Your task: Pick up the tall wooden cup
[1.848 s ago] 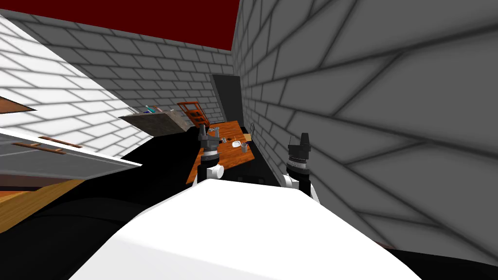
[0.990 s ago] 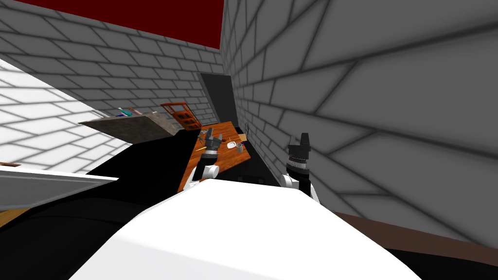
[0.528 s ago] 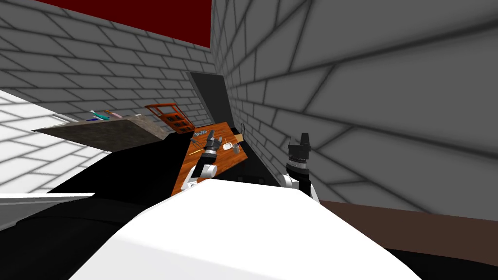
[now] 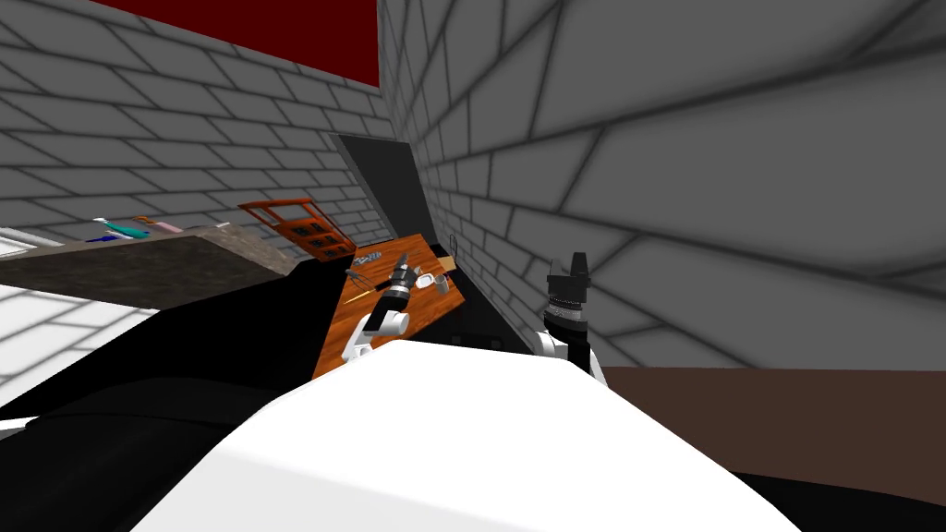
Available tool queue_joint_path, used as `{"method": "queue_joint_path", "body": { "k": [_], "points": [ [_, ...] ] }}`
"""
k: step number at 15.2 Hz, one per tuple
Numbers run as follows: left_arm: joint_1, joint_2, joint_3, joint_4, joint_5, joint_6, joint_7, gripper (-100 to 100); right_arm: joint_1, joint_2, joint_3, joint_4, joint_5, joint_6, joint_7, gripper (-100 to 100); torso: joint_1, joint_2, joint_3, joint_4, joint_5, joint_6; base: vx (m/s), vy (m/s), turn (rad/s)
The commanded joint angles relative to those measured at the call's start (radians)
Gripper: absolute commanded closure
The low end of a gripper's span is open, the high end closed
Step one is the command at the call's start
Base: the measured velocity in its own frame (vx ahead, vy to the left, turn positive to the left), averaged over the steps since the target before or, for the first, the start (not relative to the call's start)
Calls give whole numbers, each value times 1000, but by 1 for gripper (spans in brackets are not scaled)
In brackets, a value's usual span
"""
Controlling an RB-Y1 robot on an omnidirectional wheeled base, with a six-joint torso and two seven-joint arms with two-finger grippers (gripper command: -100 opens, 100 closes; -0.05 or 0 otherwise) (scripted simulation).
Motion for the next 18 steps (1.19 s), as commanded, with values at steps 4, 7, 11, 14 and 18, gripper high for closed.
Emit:
{"method": "queue_joint_path", "body": {
  "k": [4, 7, 11, 14, 18],
  "points": [
    [-6, 12, 52, 47, 16, 111, 16, -100, 0, 0, 0, 0, 0, 0, 0, 0, 0, 0, 0, 0, 0, 0, 15, -22, -171],
    [-8, 15, 76, 70, 25, 167, 21, -100, 0, 0, 0, 0, 0, 0, 0, 0, 0, -1, 0, 0, 0, 0, 20, -20, -159],
    [-10, 17, 102, 93, 35, 247, 26, -100, 0, 0, 0, 0, 0, 0, 0, 0, 0, -1, -1, 0, 0, 1, 26, -16, -179],
    [-11, 18, 127, 118, 47, 308, 29, -100, 0, 0, 0, 0, 0, 0, 0, 0, 0, -1, -1, 0, 0, 0, 31, -14, -161],
    [-11, 19, 154, 143, 60, 386, 31, -100, 0, 0, 0, 0, 0, 0, 0, 0, 0, -2, -1, 0, 0, 0, 33, -14, -166]
  ]
}}
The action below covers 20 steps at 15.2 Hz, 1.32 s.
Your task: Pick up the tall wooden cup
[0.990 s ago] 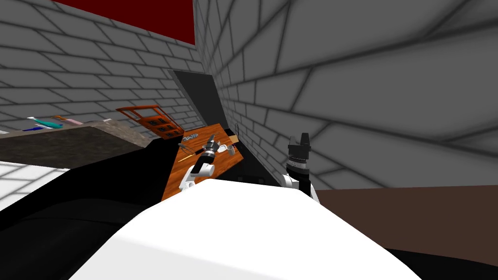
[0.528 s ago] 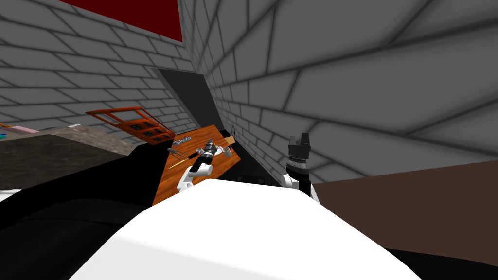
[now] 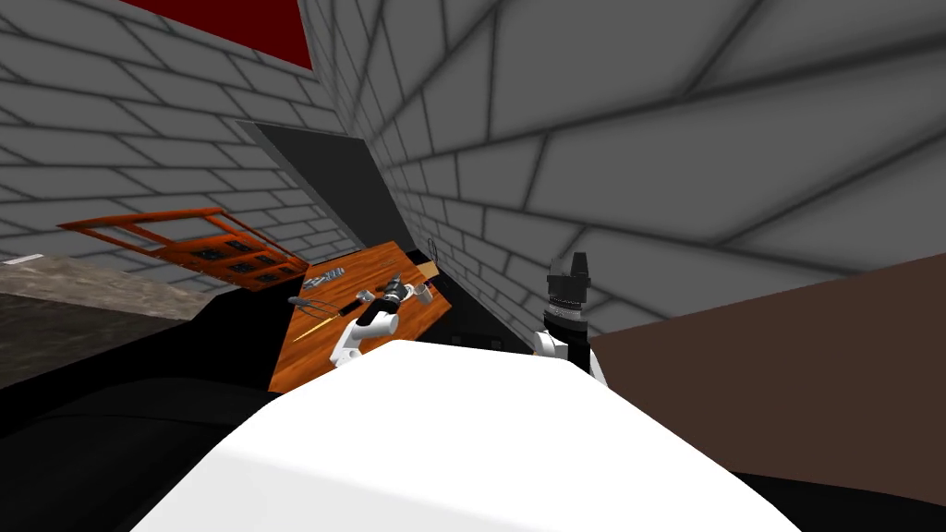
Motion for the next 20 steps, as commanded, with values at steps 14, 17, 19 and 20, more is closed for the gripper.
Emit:
{"method": "queue_joint_path", "body": {
  "k": [14, 17, 19, 20],
  "points": [
    [7, 2, 111, 112, 66, 270, -2, -100, 0, 0, 0, 0, 0, 0, 0, 0, 1, -1, -1, 0, 0, 0, 38, -1, -148],
    [11, 3, 138, 139, 85, 330, -5, -100, 0, 0, 0, 0, 0, 0, 0, 0, 1, 0, 0, 0, 0, 1, 39, 6, -166],
    [16, 5, 165, 166, 105, 380, -9, -100, 0, 0, 0, 0, 0, 0, 0, 0, 1, -1, 0, 0, 0, 1, 53, 15, -224],
    [16, 5, 165, 166, 105, 388, -9, -100, 0, 0, 0, 0, 0, 0, 0, 0, 1, -1, -1, 0, 0, 0, 41, 13, -55]
  ]
}}
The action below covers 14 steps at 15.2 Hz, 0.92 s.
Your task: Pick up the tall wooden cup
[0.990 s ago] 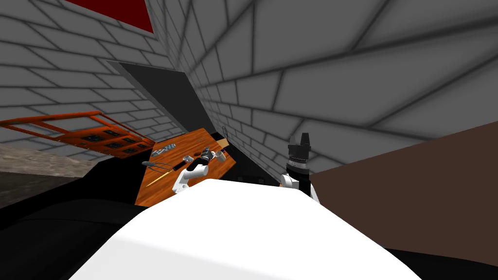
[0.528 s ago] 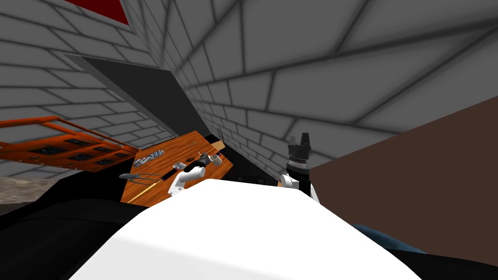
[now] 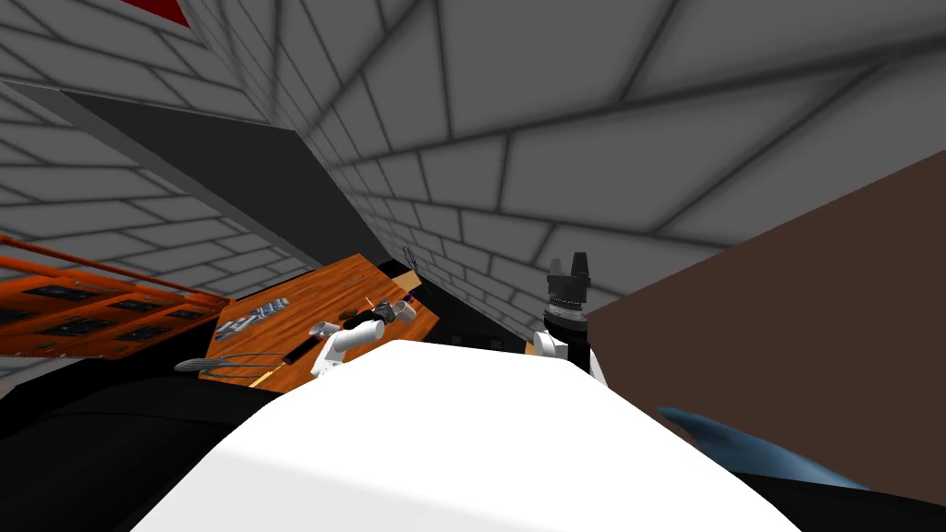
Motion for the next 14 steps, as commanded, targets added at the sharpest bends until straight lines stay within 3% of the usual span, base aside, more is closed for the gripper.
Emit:
{"method": "queue_joint_path", "body": {
  "k": [1, 3, 4, 6, 7, 9, 10, 12, 13, 14],
  "points": [
    [7, 0, 29, 32, 22, 50, -6, -100, 0, 0, 0, 0, 0, 0, 0, 0, 0, 0, 0, 0, 0, 0, 61, 16, -172],
    [7, 0, 29, 32, 22, 74, -6, -100, 0, 0, 0, 0, 0, 0, 0, 0, 1, -1, 0, 0, 0, 0, 50, 20, -134],
    [13, 2, 55, 58, 43, 101, -12, -100, 0, 0, 0, 0, 0, 0, 0, 0, 0, 0, 0, 0, 0, 0, 52, 12, -184],
    [13, 2, 55, 58, 43, 128, -12, -100, 0, 0, 0, 0, 0, 0, 0, 0, 0, -1, 0, 0, 0, 0, 49, 18, -144],
    [19, 5, 80, 84, 65, 157, -19, -100, 0, 0, 0, 0, 0, 0, 0, 0, 0, 0, 0, 0, 0, 0, 51, 18, -170],
    [19, 5, 80, 84, 65, 180, -19, -100, 0, 0, 0, 0, 0, 0, 0, 0, 0, -1, 0, 0, 0, 0, 48, 25, -139],
    [26, 9, 104, 109, 87, 213, -26, -100, 0, 0, 0, 0, 0, 0, 0, 0, 0, 0, 0, 0, 0, 0, 46, 21, -169],
    [26, 9, 104, 109, 87, 229, -26, -100, 0, 0, 0, 0, 0, 0, 0, 0, 0, 0, 0, 0, 0, 0, 43, 24, -121],
    [34, 12, 127, 134, 109, 266, -35, -100, 0, 0, 0, 0, 0, 0, 0, 0, 0, 0, 0, 0, 0, 0, 48, 24, -143],
    [34, 12, 127, 134, 109, 276, -35, -100, 0, 0, 0, 0, 0, 0, 0, 0, 0, 0, 0, 0, 0, 0, 54, 30, -193]
  ]
}}
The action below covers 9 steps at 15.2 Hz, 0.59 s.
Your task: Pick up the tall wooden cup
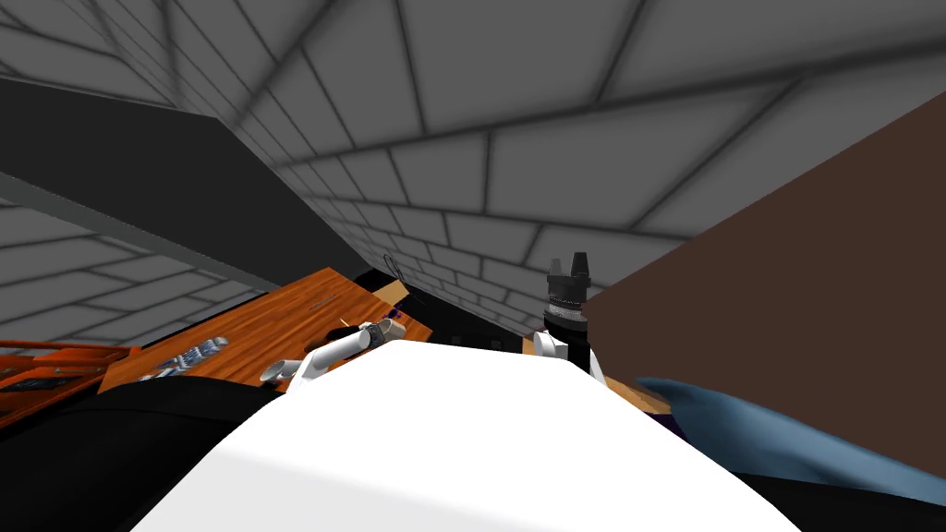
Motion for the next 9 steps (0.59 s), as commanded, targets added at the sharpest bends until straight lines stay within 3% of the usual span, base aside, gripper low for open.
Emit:
{"method": "queue_joint_path", "body": {
  "k": [1, 9],
  "points": [
    [5, 5, 28, 41, 26, 50, -12, -100, 0, 0, 0, 0, 0, 0, 0, 0, 0, 0, 0, 0, 0, 0, 64, 35, -256],
    [38, 21, 103, 123, 108, 207, -48, -100, 0, 0, 0, 0, 0, 0, 0, 0, 1, -1, 0, 0, 0, 0, 61, 46, -161]
  ]
}}
